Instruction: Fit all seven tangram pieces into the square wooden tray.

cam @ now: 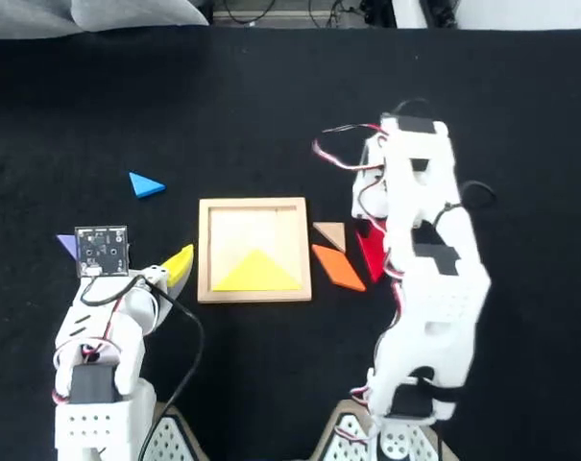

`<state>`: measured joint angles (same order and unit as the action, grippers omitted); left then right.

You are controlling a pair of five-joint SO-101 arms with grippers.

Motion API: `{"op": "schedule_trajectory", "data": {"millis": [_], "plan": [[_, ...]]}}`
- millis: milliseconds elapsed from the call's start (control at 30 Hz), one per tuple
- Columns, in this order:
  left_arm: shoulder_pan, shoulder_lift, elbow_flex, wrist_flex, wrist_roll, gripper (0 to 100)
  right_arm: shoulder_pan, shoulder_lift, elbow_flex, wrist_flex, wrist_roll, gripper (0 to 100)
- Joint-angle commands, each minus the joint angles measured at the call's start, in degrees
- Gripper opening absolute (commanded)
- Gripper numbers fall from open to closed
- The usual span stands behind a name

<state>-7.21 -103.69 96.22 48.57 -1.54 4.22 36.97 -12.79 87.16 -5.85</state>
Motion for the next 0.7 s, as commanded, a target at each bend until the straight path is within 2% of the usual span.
{"op": "schedule_trajectory", "data": {"millis": [0,267,467,667], "plan": [[0.48,-0.26,1.19,-1.05,-0.26,34,1.14,2.51,-0.48,-0.97,0.53,21.8],[0.48,-0.26,1.19,-1.05,-0.26,34,-0.18,-4.35,-4.44,4.75,3.43,20.5],[0.48,-0.26,1.19,-1.05,-0.26,34,0.00,-17.89,-4.18,7.30,2.90,1.0],[0.48,-0.26,1.19,-1.05,-0.26,34,-1.05,-29.49,-1.19,9.93,3.34,1.2]]}}
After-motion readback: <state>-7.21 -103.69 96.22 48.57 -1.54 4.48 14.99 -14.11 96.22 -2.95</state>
